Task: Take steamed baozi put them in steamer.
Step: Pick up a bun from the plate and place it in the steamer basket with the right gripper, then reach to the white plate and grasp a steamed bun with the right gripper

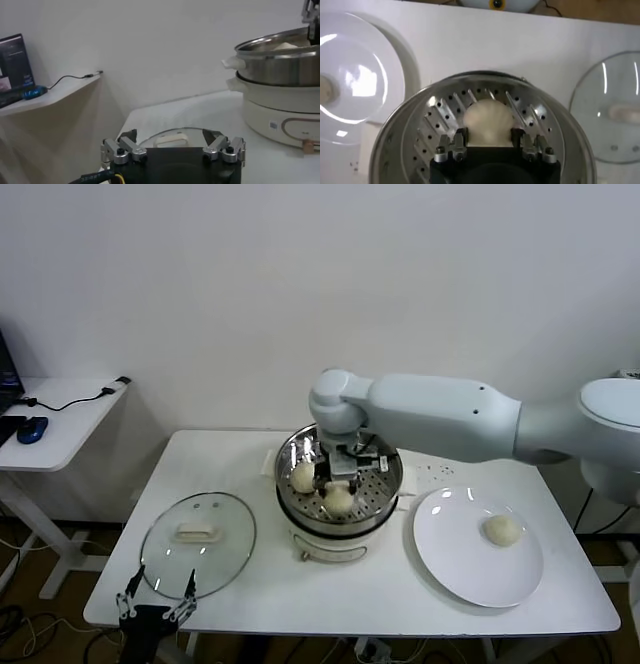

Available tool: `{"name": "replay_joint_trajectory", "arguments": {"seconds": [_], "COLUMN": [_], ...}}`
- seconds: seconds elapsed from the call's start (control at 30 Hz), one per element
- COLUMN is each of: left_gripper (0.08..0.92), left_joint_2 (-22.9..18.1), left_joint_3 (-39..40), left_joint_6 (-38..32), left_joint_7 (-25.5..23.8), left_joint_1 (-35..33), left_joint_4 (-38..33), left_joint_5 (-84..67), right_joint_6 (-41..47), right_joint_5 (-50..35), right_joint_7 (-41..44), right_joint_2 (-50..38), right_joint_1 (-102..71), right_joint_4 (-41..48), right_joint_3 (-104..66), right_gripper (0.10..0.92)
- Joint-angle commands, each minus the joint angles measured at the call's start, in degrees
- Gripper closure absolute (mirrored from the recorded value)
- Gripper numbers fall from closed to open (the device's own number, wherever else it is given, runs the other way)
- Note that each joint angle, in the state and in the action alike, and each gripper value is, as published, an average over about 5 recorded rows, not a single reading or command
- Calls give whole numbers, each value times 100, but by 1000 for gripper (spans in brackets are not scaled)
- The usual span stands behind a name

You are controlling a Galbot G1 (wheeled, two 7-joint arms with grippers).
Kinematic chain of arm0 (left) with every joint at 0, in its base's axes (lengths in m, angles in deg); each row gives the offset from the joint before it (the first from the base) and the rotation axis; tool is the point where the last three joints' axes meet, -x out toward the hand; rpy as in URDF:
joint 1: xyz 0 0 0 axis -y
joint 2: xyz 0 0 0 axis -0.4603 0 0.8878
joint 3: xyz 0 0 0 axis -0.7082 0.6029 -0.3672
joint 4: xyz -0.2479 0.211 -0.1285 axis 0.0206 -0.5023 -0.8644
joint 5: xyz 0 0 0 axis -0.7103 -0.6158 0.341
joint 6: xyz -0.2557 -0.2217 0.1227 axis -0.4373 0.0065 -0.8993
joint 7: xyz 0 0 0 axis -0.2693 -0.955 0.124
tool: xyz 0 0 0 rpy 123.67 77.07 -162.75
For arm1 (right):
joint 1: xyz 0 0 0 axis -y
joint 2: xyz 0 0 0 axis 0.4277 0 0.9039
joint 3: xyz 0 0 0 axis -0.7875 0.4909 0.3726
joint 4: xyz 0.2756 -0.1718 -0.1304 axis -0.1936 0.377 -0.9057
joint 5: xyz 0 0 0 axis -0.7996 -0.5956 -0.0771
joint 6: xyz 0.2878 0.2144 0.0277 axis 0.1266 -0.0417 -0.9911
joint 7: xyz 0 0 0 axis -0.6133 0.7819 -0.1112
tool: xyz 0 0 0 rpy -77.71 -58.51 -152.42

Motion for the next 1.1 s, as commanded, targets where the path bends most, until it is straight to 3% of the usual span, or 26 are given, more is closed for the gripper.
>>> {"name": "replay_joint_trajectory", "arguments": {"seconds": [0.03, 0.23, 0.5, 0.8, 0.93, 1.1], "left_gripper": [177, 177, 177, 177, 177, 177], "left_joint_2": [0, -5, -7, 26, 58, 73], "left_joint_3": [-3, -8, 12, 72, 106, 139], "left_joint_6": [-6, -24, -19, 53, 69, 61], "left_joint_7": [1, 7, 7, 4, 3, 4], "left_joint_1": [-8, -14, 2, 111, 102, 78], "left_joint_4": [17, 44, 44, 16, -27, -57], "left_joint_5": [-23, -27, -20, 13, 0, 0], "right_joint_6": [-66, -57, -64, 84, 801, 2588], "right_joint_5": [133, 267, 315, -518, -1400, -2809], "right_joint_7": [11, -120, -75, -41, -571, -1418], "right_joint_2": [122, 79, -69, -731, -1297, -2257], "right_joint_1": [-346, -383, -255, 741, 1460, 2089], "right_joint_4": [-105, -61, -53, 240, 687, 758], "right_joint_3": [49, 14, -202, -310, 305, 1583], "right_gripper": [454, 418, 223, 203, 203, 203]}}
